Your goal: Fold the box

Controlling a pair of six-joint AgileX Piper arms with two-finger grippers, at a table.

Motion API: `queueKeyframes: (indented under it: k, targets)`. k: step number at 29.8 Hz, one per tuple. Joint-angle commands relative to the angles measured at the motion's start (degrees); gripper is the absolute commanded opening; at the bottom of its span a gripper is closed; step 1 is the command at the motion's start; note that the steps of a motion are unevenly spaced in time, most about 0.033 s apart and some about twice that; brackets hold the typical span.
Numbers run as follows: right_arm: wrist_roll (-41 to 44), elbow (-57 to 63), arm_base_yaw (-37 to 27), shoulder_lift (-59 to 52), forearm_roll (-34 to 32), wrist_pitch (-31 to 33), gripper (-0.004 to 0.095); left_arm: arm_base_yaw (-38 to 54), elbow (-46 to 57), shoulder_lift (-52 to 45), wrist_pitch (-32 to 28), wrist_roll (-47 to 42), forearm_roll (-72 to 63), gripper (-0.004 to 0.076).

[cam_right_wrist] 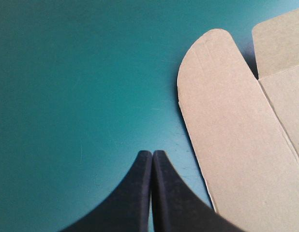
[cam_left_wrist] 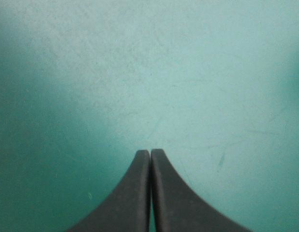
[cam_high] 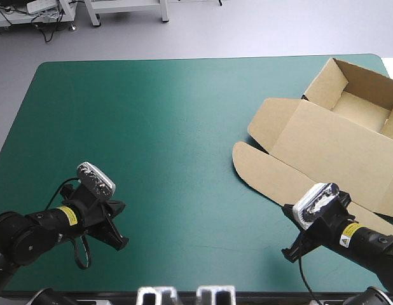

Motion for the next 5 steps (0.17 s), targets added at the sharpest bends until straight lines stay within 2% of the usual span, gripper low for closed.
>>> queueKeyframes:
  k: [1,5]
  targets:
    - [0.45,-1.03,0.08,-0.88,0.68,-4.47,-0.0015,-0.08,0.64,-1.15,-7.46,2.05,-3.22,-0.0009]
    - [0.45,-1.03,0.08,-0.88,0.68,-4.47,-0.0015,-0.08,2.75,-1.6,-8.13,2.05,-3.61,-0.0009]
